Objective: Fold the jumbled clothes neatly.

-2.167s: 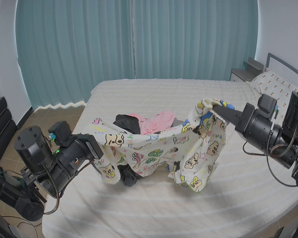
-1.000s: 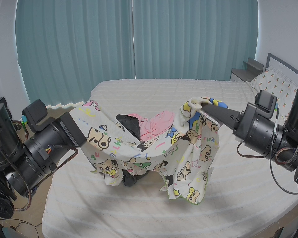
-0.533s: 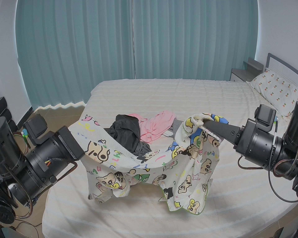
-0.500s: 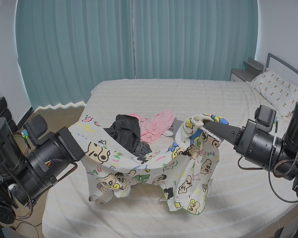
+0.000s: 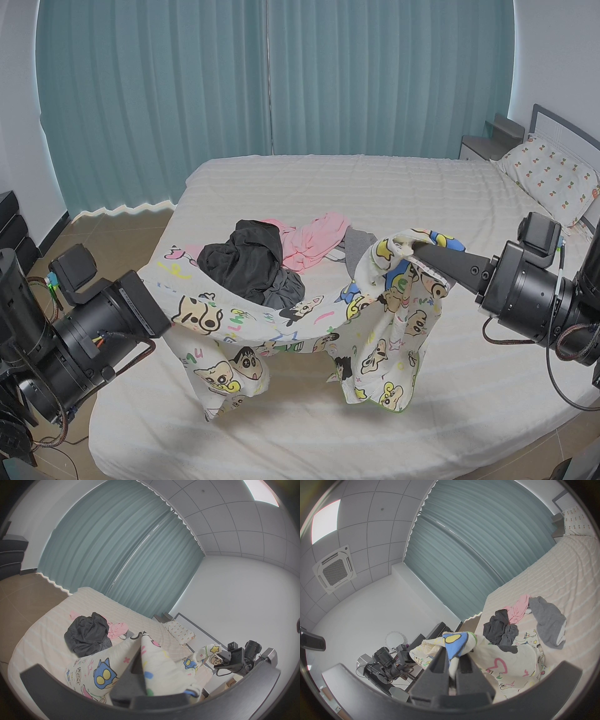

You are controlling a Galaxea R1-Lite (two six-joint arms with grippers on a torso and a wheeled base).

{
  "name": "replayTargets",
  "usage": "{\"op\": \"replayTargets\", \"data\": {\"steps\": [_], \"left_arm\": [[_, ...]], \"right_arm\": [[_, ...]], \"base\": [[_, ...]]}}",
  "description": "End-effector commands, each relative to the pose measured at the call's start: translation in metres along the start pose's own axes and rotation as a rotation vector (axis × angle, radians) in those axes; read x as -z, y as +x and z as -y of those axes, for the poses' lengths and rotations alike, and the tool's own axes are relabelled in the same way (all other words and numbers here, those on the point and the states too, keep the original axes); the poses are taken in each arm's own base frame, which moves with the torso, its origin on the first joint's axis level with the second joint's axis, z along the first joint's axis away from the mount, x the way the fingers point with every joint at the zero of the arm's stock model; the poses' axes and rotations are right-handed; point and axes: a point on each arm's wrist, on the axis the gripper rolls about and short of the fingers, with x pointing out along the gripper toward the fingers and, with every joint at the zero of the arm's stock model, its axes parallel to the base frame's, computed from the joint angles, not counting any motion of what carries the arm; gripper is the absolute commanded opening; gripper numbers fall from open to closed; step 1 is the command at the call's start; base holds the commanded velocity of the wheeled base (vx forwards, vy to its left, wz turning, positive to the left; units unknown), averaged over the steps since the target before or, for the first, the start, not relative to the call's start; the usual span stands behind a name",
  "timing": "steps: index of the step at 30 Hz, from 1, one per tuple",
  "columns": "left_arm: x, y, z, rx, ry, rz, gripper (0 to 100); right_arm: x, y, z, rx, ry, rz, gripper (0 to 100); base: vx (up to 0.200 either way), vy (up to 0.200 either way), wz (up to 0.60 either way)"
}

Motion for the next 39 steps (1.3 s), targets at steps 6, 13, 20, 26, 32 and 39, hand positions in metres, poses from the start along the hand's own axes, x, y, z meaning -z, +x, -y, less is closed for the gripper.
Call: {"op": "replayTargets", "data": {"steps": [6, 13, 20, 26, 32, 39], "left_arm": [[0.002, 0.001, -0.001, -0.008, -0.012, -0.006, 0], [0.002, 0.002, 0.000, -0.001, -0.045, -0.008, 0], [0.006, 0.000, 0.004, 0.033, -0.045, -0.035, 0], [0.010, 0.003, 0.007, 0.049, -0.041, -0.058, 0], [0.014, 0.005, 0.010, 0.062, -0.037, -0.078, 0], [0.015, 0.010, 0.019, 0.091, -0.039, -0.082, 0]], "right_arm": [[0.000, -0.001, 0.000, -0.007, -0.001, -0.004, 0], [0.000, -0.004, -0.001, -0.011, -0.001, 0.000, 0], [0.002, -0.006, 0.000, -0.006, 0.000, -0.009, 0], [0.003, -0.008, 0.001, -0.004, 0.000, -0.011, 0], [0.001, -0.014, -0.001, -0.011, -0.002, 0.003, 0], [-0.006, -0.026, -0.004, -0.021, -0.009, 0.044, 0]], "base": [[0.000, 0.000, 0.00], [0.000, -0.029, 0.00], [0.000, -0.200, 0.00], [0.000, -0.200, 0.00], [0.000, -0.200, 0.00], [0.000, -0.200, 0.00]]}}
